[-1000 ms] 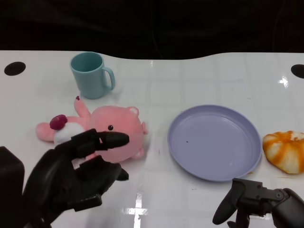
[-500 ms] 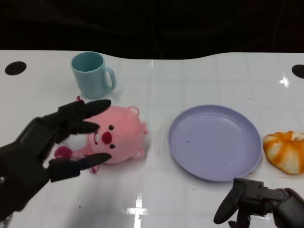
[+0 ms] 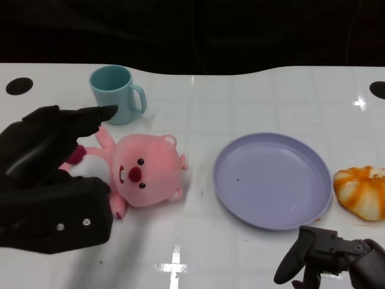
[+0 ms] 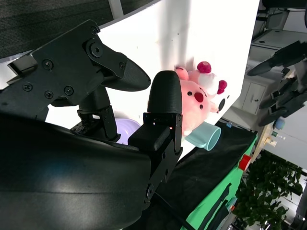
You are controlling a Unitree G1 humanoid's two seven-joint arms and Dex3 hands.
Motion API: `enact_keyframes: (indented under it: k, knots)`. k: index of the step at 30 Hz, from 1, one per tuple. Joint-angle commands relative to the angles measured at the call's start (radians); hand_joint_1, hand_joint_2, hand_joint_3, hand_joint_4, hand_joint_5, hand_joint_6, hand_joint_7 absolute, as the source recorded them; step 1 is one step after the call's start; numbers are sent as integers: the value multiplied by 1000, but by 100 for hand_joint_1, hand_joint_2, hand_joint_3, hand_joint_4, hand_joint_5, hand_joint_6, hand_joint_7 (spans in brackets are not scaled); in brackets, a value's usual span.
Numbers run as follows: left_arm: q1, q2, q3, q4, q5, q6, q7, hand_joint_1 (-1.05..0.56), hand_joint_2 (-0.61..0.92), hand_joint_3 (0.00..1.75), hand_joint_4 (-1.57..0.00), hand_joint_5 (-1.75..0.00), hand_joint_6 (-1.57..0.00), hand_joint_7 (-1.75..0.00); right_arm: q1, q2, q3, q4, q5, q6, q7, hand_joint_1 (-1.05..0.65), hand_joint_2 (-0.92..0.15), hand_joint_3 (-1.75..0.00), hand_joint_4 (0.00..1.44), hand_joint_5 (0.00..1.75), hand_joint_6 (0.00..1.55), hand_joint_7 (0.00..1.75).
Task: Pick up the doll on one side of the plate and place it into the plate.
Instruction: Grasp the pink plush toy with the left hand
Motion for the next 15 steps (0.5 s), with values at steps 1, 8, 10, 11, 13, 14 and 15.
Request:
enact_keyframes:
  k: [1, 8, 10, 11, 13, 14, 15]
  knots:
    - [-53, 23, -38, 56, 66, -11, -26, -65, 91, 4, 0, -30, -24, -1, 5, -5, -6, -9, 8, -2, -1, -9, -55, -106, 67, 165, 61, 125]
    - [-149, 17, -123, 193, 186, -30, -43, -68, 91, 1, 0, -31, -23, 0, 8, -3, -4, -11, 7, -2, -3, -10, -55, -107, 66, 165, 61, 125]
    - [-173, 10, -142, 228, 208, -34, -49, -68, 91, 1, 0, -30, -21, 0, 9, -3, -3, -11, 10, -1, -2, -10, -55, -107, 66, 165, 61, 125]
    - [-184, 6, -152, 247, 219, -38, -49, -68, 91, 1, 0, -30, -21, 0, 9, -3, -3, -10, 9, -3, -2, -10, -55, -108, 66, 165, 61, 125]
    - [-206, -3, -169, 286, 234, -46, -48, -68, 91, 1, 0, -30, -21, 0, 9, -3, -2, -11, 5, -2, -3, -10, -54, -108, 66, 165, 61, 125]
    - [-217, -11, -178, 310, 240, -51, -45, -68, 91, 1, 0, -31, -21, 0, 9, -3, -1, -12, 5, 0, -3, -11, -54, -108, 66, 165, 61, 125]
    - [-227, -17, -186, 332, 244, -54, -41, -69, 91, 0, 0, -31, -21, 0, 10, -2, 0, -13, 5, 1, -3, -11, -54, -108, 67, 165, 61, 125]
